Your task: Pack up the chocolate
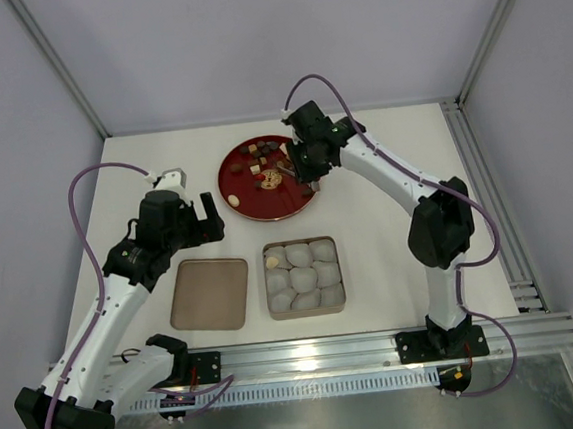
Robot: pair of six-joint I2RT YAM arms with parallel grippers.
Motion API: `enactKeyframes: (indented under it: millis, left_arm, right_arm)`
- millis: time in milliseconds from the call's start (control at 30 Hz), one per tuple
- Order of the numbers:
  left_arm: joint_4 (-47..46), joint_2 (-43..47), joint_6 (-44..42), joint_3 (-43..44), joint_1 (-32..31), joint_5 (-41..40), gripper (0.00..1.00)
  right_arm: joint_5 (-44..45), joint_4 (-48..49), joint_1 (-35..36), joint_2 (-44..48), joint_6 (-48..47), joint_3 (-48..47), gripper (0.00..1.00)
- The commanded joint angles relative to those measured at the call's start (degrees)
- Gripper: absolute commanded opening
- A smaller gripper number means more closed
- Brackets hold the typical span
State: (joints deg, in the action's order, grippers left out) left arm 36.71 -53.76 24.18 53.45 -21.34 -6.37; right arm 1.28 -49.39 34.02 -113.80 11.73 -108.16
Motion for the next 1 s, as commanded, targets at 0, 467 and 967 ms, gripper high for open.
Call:
enactKeyframes:
  millis: [0, 467, 967]
  left_arm:
    - [-0.76, 0.23, 0.25, 1.39, 0.25, 0.39, 1.00]
    - [-0.76, -0.56, 0.25, 1.48, 0.25, 0.83, 1.00]
    - [-0.76, -0.91, 0.34, 1.48, 0.25, 1.54, 1.00]
  right_arm:
    - [-0.57, 1.13, 0.26, 7.79, 0.84, 2.24, 0.30]
    - [-3.39, -3.08, 2.54, 28.18, 2.42, 19.73, 0.30]
    - [0.66, -11.79, 13.52, 45.33, 9.62, 29.58, 0.30]
